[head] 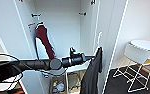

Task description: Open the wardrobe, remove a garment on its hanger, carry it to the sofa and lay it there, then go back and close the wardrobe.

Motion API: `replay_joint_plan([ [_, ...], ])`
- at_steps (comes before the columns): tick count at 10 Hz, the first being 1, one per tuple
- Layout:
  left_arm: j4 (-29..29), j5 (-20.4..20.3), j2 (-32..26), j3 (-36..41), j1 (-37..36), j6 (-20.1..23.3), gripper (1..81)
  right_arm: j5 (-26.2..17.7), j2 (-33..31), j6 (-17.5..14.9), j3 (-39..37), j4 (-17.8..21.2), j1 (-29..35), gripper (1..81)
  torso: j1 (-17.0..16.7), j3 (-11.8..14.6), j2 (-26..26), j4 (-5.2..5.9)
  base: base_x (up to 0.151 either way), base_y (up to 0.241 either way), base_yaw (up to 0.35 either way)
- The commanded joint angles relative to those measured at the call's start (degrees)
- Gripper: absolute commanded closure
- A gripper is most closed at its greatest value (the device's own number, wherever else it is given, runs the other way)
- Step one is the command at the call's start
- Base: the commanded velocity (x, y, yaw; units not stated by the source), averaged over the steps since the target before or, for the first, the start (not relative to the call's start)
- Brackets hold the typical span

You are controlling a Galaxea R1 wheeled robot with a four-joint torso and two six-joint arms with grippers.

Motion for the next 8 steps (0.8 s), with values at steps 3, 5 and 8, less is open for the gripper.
replay_joint_plan([
  [3,2.6,-1.5,-3.1,4.5,-8.3,1.2,81.1,-2.7,0.3,0.1,0.4,0.3,2.4,1.0,0.0,0.0,0.0,0.00,0.000,0.000,-0.117],
  [5,2.6,-1.5,-4.2,5.3,-8.3,1.2,81.1,-2.7,0.3,0.1,0.4,0.3,2.4,1.0,0.0,0.0,0.0,0.00,0.000,0.000,-0.117],
  [8,2.6,-1.5,-3.3,5.3,-8.3,1.2,81.1,-1.9,0.3,0.1,0.2,0.4,2.2,1.0,0.0,0.0,0.0,0.00,0.000,0.000,-0.117],
])
